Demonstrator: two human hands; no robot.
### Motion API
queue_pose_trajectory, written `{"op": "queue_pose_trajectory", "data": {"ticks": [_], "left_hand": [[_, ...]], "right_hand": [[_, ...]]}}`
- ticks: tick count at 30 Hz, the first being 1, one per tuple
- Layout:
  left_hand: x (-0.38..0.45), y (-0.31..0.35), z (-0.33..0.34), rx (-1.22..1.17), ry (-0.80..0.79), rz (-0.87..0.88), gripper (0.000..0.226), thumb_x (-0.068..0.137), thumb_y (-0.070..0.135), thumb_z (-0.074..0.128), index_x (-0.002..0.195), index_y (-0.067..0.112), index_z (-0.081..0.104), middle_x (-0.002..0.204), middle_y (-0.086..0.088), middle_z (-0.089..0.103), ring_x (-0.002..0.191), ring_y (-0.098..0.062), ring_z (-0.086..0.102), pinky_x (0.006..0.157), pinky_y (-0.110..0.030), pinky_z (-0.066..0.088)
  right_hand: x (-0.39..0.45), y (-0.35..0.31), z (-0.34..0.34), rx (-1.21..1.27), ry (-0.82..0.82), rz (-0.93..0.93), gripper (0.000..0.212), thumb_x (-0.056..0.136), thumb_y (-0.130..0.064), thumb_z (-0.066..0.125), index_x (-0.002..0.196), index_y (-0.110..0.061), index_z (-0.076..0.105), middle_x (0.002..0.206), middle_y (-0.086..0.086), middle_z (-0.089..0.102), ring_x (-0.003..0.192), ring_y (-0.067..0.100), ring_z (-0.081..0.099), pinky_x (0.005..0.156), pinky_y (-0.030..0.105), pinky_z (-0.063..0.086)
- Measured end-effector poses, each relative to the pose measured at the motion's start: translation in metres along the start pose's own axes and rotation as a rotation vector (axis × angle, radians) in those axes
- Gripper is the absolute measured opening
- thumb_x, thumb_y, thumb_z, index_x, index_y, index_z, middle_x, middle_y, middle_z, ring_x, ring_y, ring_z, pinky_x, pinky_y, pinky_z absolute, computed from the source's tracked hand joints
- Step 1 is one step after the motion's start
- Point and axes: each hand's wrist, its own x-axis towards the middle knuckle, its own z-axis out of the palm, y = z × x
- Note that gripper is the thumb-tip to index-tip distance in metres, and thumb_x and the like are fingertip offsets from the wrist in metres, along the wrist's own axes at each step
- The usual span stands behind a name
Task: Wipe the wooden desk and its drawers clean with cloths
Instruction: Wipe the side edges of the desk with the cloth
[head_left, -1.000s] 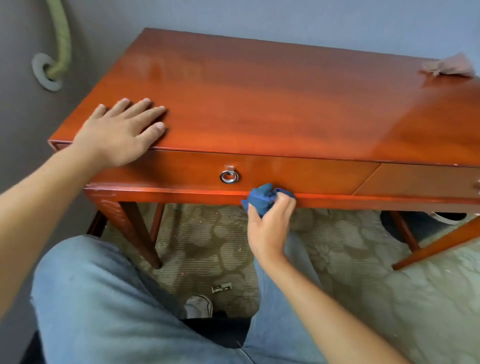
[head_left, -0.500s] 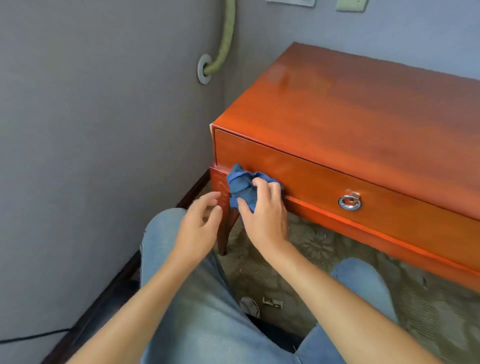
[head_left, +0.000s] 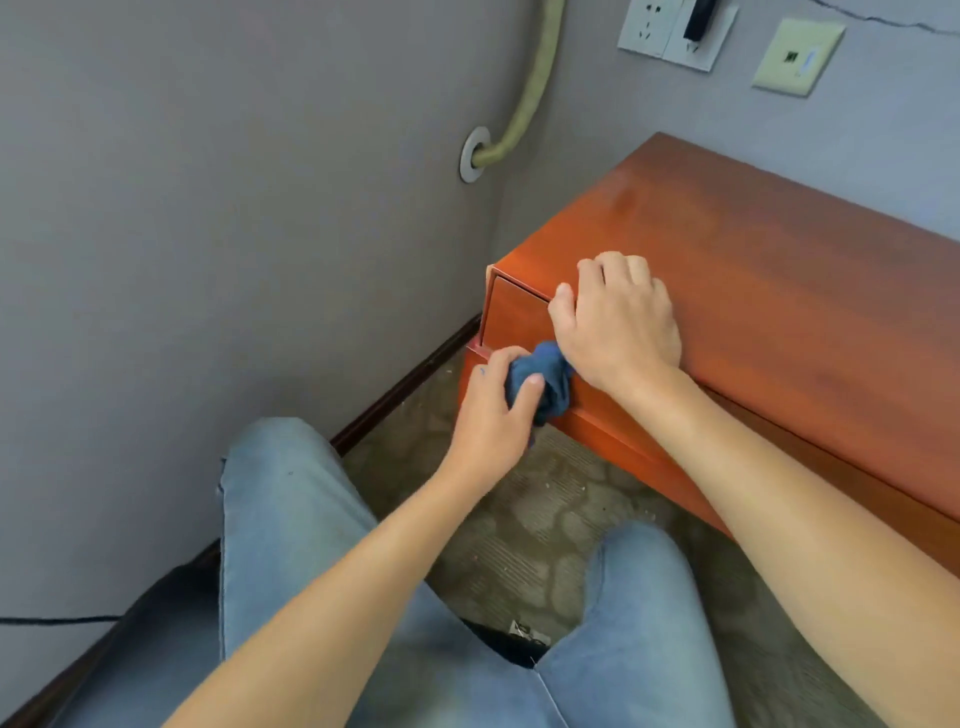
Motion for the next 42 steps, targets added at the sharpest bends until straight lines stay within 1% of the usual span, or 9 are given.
{"op": "queue_pose_trajectory", "data": {"ticks": [7,12,21,25,28,30,32,35,42], "left_hand": [[0.045,-0.034,-0.018,0.084,0.383,-0.311,0.021,0.106,0.026,0.047,0.124,0.017,0.047,0.113,-0.006,0.064,0.1,-0.027,0.064,0.085,-0.043,0.052],[0.042,-0.059,-0.01,0.065,0.257,-0.406,0.042,0.106,0.018,0.038,0.148,0.019,0.037,0.138,-0.015,0.046,0.112,-0.033,0.058,0.098,-0.048,0.051],[0.008,-0.047,0.039,-0.007,0.229,-0.234,0.069,0.111,0.035,0.034,0.165,0.019,-0.006,0.171,-0.001,0.004,0.159,-0.018,0.005,0.13,-0.039,0.012],[0.026,-0.071,0.024,-0.041,0.202,-0.327,0.071,0.111,0.036,0.036,0.166,0.016,-0.004,0.174,0.002,-0.003,0.138,0.017,0.0,0.104,0.004,0.004],[0.028,-0.093,0.02,-0.066,0.155,-0.372,0.068,0.112,0.036,0.034,0.166,0.013,0.0,0.173,0.0,-0.001,0.123,0.036,-0.001,0.088,0.014,0.004],[0.03,-0.111,0.018,-0.038,0.142,-0.378,0.066,0.111,0.043,0.032,0.166,0.014,0.01,0.173,-0.002,0.008,0.13,0.036,0.001,0.096,0.012,0.006],[0.031,-0.121,0.014,-0.072,0.134,-0.401,0.062,0.108,0.05,0.032,0.16,0.018,0.024,0.163,-0.005,0.035,0.15,0.001,0.025,0.12,-0.014,0.02],[0.035,-0.125,0.011,-0.144,0.121,-0.504,0.043,0.112,0.035,0.032,0.154,0.026,0.032,0.142,0.002,0.05,0.135,-0.017,0.047,0.12,-0.045,0.035],[0.021,-0.077,0.017,-0.033,0.159,-0.169,0.071,0.109,0.04,0.041,0.166,0.019,0.005,0.172,-0.004,0.01,0.159,-0.014,0.007,0.13,-0.034,0.011]], "right_hand": [[-0.004,-0.002,0.005,-0.121,0.078,-0.026,0.04,0.103,-0.036,0.031,0.114,-0.014,0.063,0.107,0.009,0.064,0.097,0.033,0.057,0.074,0.045,0.046],[-0.006,-0.003,0.009,-0.15,0.109,-0.037,0.038,0.104,-0.034,0.033,0.115,-0.014,0.065,0.107,0.008,0.065,0.095,0.031,0.058,0.07,0.044,0.046],[-0.006,0.0,0.018,-0.182,0.188,-0.036,0.039,0.104,-0.032,0.035,0.123,-0.017,0.065,0.118,0.005,0.067,0.103,0.03,0.061,0.072,0.042,0.046],[-0.006,0.0,0.021,-0.186,0.217,-0.036,0.039,0.103,-0.032,0.036,0.124,-0.018,0.066,0.119,0.004,0.068,0.102,0.03,0.062,0.068,0.042,0.045],[-0.006,0.001,0.023,-0.196,0.246,-0.038,0.038,0.103,-0.031,0.036,0.12,-0.017,0.066,0.116,0.004,0.068,0.101,0.03,0.063,0.065,0.041,0.044],[-0.008,0.002,0.025,-0.203,0.259,-0.042,0.037,0.103,-0.031,0.036,0.12,-0.018,0.067,0.116,0.003,0.069,0.101,0.029,0.063,0.065,0.041,0.044],[-0.008,0.002,0.024,-0.204,0.27,-0.045,0.038,0.104,-0.031,0.036,0.122,-0.018,0.067,0.117,0.003,0.069,0.101,0.029,0.064,0.066,0.04,0.044],[-0.01,0.002,0.023,-0.194,0.266,-0.048,0.038,0.104,-0.031,0.036,0.123,-0.017,0.066,0.116,0.003,0.069,0.101,0.028,0.064,0.068,0.04,0.045],[-0.011,0.001,0.023,-0.16,0.3,-0.045,0.037,0.105,-0.03,0.037,0.118,-0.014,0.068,0.114,0.005,0.071,0.104,0.026,0.067,0.072,0.039,0.049]]}}
